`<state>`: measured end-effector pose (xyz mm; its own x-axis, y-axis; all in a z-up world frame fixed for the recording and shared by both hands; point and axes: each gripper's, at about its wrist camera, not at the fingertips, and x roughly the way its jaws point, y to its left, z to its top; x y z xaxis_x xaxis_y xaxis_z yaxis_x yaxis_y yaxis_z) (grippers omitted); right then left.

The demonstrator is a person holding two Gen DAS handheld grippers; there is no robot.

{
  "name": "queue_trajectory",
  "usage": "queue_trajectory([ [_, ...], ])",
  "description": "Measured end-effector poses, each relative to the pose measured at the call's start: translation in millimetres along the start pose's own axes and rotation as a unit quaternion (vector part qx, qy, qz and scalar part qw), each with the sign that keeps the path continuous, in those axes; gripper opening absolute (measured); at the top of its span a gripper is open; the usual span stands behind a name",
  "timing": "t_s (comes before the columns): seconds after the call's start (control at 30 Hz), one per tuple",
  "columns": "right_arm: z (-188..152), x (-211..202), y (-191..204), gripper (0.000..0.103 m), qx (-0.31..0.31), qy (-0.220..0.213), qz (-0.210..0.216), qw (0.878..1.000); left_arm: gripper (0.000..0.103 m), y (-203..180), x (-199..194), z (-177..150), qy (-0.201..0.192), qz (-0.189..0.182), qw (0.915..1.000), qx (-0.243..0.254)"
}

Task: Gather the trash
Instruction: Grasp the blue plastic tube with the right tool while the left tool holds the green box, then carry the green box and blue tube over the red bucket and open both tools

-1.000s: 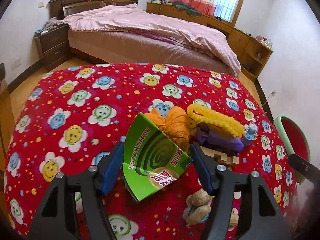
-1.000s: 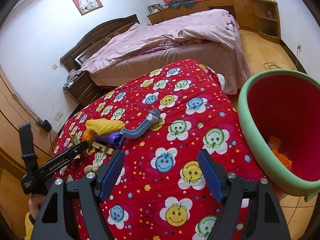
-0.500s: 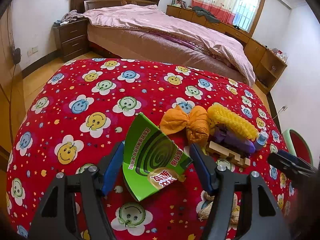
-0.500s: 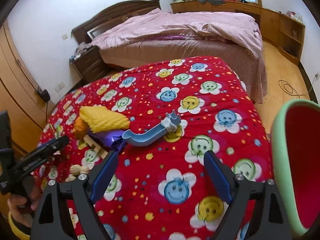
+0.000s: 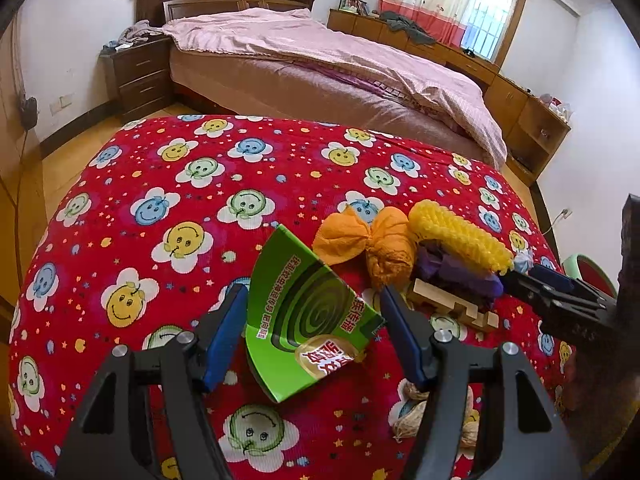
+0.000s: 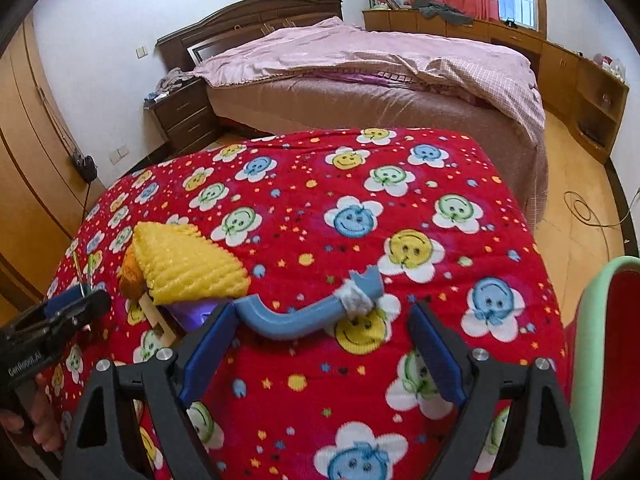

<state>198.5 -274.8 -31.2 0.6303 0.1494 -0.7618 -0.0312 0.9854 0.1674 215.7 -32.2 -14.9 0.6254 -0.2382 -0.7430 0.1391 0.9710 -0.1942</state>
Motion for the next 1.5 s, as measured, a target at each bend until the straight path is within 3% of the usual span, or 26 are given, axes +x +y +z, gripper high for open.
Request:
queue_trajectory([
  [0.13, 5.4, 4.3, 0.9, 0.09, 0.006, -0.002, 0.002, 1.0, 0.068, -0.4, 2.6, -0.5, 0.003, 0.0, 1.0, 0.001],
  [0.23, 6.3, 4.7, 0.7, 0.078, 0.01, -0.005, -0.003, 1.0, 0.068, -0.6, 1.9, -0.6, 0.002, -0.001, 1.0, 0.001],
  [0.57, -1.6, -9.5, -8.2, 0.078, 0.043, -0.009, 0.012, 0.999, 0.068, -4.5, -8.1, 1.1, -0.001, 0.003, 1.0, 0.004],
  [1.0, -24.8, -77.5, -12.1, 0.078, 0.075, -0.054, 0.032, 0.995, 0.068, -24.2, -33.5, -6.8, 0.0, -0.019, 0.9998, 0.009],
  [1.5, -55.7, -143.7, -41.8, 0.078, 0.125, -0.098, 0.018, 0.987, 0.068, -73.3, -62.4, -17.8, -0.007, -0.049, 0.9975, 0.05],
])
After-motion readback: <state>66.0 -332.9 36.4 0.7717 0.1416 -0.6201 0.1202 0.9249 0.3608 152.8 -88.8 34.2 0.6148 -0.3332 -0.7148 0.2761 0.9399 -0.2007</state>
